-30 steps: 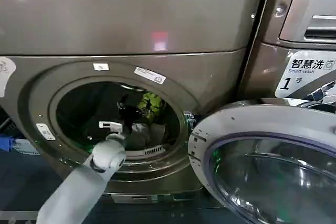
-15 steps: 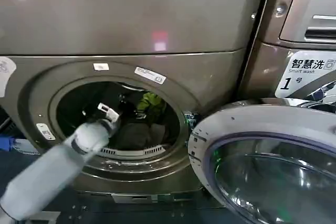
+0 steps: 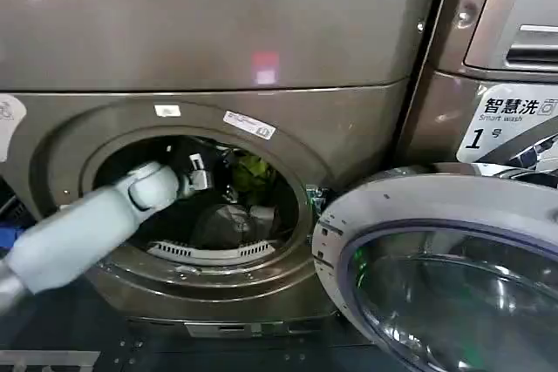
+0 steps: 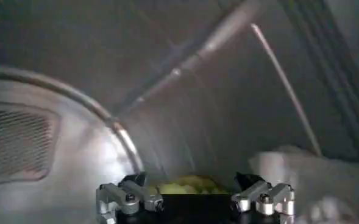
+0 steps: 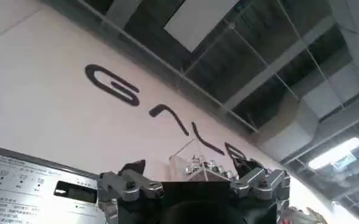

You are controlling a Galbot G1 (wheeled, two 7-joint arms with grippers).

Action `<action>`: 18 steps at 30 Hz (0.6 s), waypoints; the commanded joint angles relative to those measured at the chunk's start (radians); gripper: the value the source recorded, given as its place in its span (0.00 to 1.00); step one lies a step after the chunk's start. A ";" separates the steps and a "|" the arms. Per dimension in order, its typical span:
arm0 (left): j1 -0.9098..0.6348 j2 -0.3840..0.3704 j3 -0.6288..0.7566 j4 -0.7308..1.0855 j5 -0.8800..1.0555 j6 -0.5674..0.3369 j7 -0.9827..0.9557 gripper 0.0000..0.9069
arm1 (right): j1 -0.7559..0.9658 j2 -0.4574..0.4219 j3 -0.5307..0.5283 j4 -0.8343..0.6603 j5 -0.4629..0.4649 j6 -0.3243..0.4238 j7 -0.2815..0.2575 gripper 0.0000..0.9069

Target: Grasp the clothes from the dryer.

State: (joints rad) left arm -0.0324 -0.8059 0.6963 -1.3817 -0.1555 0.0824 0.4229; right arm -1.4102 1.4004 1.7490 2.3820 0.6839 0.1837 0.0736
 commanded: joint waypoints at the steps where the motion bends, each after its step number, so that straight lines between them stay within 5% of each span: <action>1: -0.281 -0.067 0.313 0.156 0.079 -0.062 0.264 1.00 | 0.001 0.005 -0.004 0.000 0.000 0.005 -0.003 1.00; 6: -0.392 -0.080 0.484 0.100 -0.121 0.111 0.252 1.00 | 0.007 0.001 -0.006 0.000 0.000 0.003 -0.004 1.00; 18: -0.444 -0.123 0.641 0.075 -0.270 0.287 0.170 1.00 | 0.009 0.004 -0.018 0.002 -0.004 0.004 -0.005 1.00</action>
State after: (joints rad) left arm -0.3839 -0.9012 1.1602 -1.3032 -0.3043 0.2215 0.6015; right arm -1.4033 1.4032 1.7347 2.3815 0.6817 0.1870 0.0690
